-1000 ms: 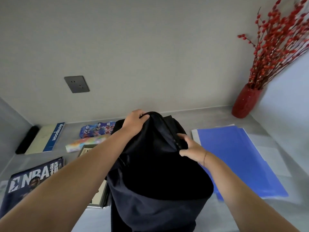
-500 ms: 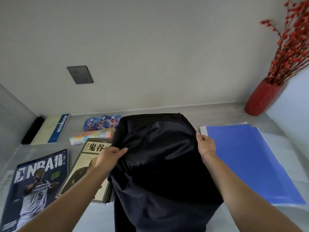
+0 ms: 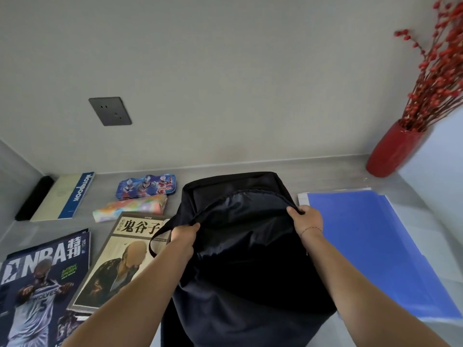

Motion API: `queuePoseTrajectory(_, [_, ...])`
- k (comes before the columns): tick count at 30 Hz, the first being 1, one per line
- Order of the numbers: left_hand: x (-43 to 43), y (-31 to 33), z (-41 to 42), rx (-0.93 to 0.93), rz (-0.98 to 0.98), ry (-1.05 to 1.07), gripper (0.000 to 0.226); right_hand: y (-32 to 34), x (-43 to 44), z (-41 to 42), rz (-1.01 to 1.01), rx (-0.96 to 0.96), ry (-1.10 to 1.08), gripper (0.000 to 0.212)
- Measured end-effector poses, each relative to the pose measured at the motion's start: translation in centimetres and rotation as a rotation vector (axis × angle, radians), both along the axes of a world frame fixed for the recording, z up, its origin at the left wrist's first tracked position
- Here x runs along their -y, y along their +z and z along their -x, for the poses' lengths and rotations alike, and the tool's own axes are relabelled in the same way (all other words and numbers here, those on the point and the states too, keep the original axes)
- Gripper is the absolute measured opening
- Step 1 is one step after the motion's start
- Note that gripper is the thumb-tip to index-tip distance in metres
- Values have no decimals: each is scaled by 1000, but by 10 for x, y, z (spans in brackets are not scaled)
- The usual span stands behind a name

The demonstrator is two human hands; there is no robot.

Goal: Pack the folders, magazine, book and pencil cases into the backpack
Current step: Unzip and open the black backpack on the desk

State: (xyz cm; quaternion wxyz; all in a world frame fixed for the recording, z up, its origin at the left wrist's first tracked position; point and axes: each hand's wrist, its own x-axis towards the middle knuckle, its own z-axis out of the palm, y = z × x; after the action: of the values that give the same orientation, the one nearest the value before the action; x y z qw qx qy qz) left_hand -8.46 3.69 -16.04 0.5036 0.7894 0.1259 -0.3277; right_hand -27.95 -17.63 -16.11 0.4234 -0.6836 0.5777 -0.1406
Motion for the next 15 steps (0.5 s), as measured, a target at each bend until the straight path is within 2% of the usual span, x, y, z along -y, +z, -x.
queuePoseTrajectory(4, [37, 17, -22, -88, 232, -75, 39, 9, 25, -15, 66, 123, -96, 29])
queuePoseTrajectory(7, [60, 32, -34, 16, 296, -109, 40, 17, 42, -25, 123, 151, -128, 30])
queuePoseTrajectory(10, [59, 33, -29, 211, 185, -198, 44, 14, 47, -27, 44, 121, -72, 38])
queuePoseTrajectory(15, [21, 3, 4, 397, -167, -362, 53, 10, 27, 0, -188, 43, 91, 62])
